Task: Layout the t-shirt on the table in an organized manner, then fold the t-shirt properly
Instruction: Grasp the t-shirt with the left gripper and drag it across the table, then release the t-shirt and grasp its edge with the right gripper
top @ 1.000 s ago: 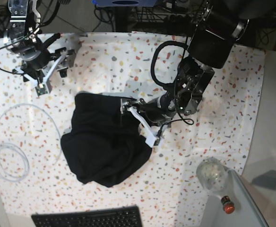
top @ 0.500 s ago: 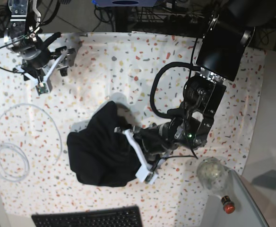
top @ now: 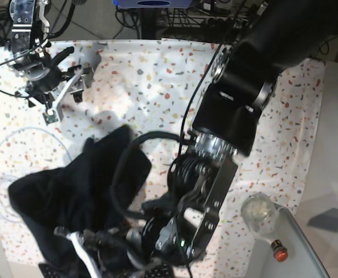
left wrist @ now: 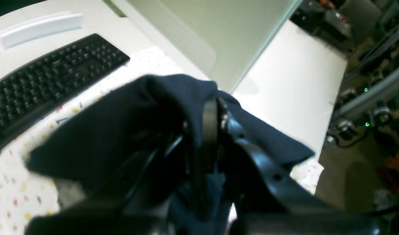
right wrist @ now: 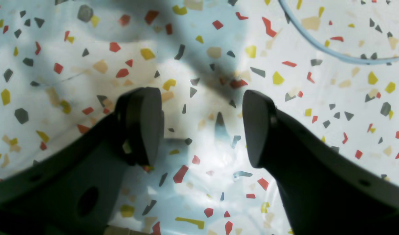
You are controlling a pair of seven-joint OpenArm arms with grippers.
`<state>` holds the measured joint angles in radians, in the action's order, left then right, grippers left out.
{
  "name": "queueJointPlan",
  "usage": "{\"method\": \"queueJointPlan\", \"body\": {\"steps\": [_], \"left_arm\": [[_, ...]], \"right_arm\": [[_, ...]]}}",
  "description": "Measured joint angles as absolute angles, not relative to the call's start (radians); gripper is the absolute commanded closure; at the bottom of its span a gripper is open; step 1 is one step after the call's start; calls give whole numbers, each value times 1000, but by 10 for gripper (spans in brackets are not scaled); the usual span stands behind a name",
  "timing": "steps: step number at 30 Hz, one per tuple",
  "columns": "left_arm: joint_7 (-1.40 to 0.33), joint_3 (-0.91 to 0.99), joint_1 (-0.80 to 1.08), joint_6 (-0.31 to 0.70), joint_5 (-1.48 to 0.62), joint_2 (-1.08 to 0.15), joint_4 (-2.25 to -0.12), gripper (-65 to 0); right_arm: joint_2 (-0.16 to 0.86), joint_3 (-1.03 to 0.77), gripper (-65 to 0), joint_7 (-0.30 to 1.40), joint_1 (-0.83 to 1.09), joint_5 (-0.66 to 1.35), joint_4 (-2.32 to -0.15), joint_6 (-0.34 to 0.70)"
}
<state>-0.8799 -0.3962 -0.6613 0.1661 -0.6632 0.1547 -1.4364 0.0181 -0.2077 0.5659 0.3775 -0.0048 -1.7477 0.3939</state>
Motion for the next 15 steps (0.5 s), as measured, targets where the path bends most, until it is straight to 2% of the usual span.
{"method": "queueJointPlan", "body": {"steps": [6,9,15], "left_arm": [[-867,-409,-698,163,-659,143,-1399,0],[-848,-416,-586,168,-665,113,-1410,0],[-874,-411,-306,157,-637,-96,-1392,0]], "right_arm": [[16,-214,-363,561,383,-4,-1863,394],[19,-214,-363,562,384,-4,-1879,395],[-9,-216,-363,572,380,-5,-1877,393]]}}
